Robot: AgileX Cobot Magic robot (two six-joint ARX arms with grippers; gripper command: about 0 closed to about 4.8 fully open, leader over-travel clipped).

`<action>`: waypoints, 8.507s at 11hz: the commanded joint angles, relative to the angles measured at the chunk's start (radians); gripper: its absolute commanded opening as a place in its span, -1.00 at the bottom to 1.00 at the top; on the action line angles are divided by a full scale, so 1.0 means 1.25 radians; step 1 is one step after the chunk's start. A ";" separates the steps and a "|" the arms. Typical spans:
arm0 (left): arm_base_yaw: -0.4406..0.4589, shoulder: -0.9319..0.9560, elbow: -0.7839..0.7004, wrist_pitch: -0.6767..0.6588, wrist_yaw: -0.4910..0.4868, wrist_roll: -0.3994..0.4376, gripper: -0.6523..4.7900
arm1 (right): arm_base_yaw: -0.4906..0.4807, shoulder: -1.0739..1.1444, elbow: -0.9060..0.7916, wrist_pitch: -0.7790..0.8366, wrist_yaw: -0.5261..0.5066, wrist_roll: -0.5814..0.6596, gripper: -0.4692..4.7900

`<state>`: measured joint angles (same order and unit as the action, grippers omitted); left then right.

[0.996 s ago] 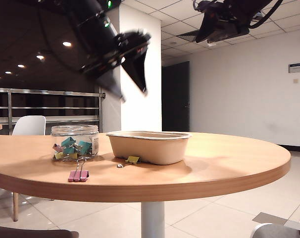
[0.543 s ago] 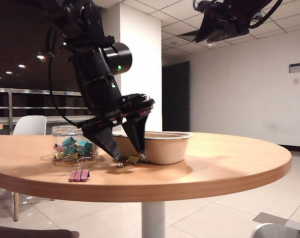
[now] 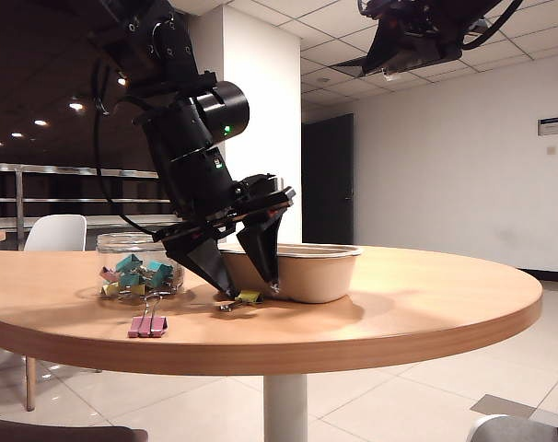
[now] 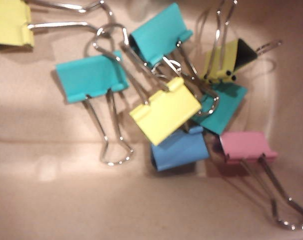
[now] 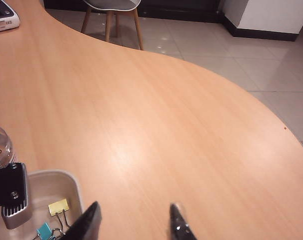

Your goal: Pick up the box filled with clips, pour some clips from it into the rectangular paper box, and then put the clip box back on the table.

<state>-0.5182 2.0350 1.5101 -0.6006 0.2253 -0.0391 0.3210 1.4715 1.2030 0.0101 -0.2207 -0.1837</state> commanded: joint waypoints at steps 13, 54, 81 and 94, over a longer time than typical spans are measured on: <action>0.011 -0.075 0.052 0.093 -0.042 0.001 0.33 | 0.000 -0.005 0.009 0.020 -0.005 0.003 -0.14; -0.001 -0.234 -0.247 -0.136 0.051 -0.182 0.71 | -0.016 -0.005 0.009 0.020 -0.008 0.022 -0.14; -0.068 -0.165 -0.242 0.032 -0.003 -0.304 -0.07 | -0.016 -0.021 0.009 0.020 -0.017 0.022 -0.14; 0.138 -0.433 0.002 -0.029 -0.128 -0.175 0.23 | 0.227 0.047 -0.052 -0.325 -0.176 0.037 0.78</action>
<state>-0.3470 1.5032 1.5097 -0.6563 0.0639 -0.2619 0.5819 1.5116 1.1362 -0.4412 -0.4992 -0.1349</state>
